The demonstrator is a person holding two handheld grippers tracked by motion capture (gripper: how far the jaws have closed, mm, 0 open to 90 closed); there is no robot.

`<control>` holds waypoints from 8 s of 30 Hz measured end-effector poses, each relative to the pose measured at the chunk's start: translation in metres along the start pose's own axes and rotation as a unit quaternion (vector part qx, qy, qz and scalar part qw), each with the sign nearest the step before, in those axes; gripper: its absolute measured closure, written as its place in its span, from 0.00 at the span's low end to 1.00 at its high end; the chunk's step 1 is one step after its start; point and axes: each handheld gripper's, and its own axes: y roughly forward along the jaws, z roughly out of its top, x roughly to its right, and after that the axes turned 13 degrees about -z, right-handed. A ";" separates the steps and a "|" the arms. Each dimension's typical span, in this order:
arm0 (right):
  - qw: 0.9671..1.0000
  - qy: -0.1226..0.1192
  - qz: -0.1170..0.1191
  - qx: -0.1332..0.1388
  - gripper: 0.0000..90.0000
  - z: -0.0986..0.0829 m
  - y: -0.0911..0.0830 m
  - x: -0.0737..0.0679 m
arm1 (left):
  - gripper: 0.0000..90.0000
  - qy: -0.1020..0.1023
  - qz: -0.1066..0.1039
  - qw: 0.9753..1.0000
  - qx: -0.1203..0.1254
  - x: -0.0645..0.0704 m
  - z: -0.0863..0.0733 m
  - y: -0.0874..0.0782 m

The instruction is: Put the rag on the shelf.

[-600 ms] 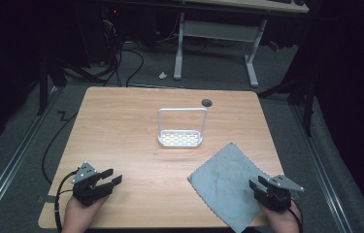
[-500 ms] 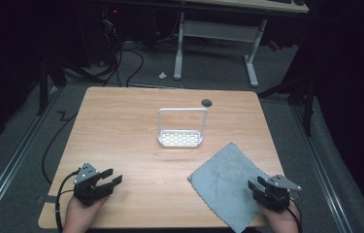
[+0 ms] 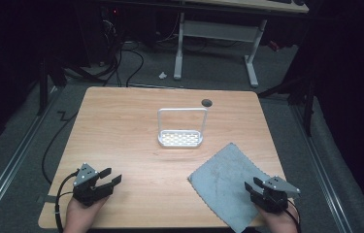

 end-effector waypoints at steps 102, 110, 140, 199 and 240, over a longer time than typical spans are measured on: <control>0.984 -0.133 0.121 0.006 0.98 0.027 0.020 -0.095 | 0.80 0.076 -0.091 0.985 -0.128 0.078 0.012 0.080; 0.983 -0.134 0.124 -0.016 0.98 0.022 0.027 -0.093 | 0.82 0.084 -0.097 0.979 -0.156 0.084 -0.001 0.075; 0.994 -0.053 0.098 0.020 0.76 0.024 0.021 -0.072 | 0.87 0.052 -0.013 0.994 -0.098 0.046 0.021 0.110; 0.996 -0.021 0.078 0.049 0.99 0.056 0.051 -0.089 | 0.97 0.030 -0.042 0.998 -0.020 0.050 0.021 0.091; 0.974 0.016 0.043 0.220 0.99 0.098 -0.015 -0.083 | 0.98 0.074 -0.033 0.987 0.140 0.089 0.073 0.045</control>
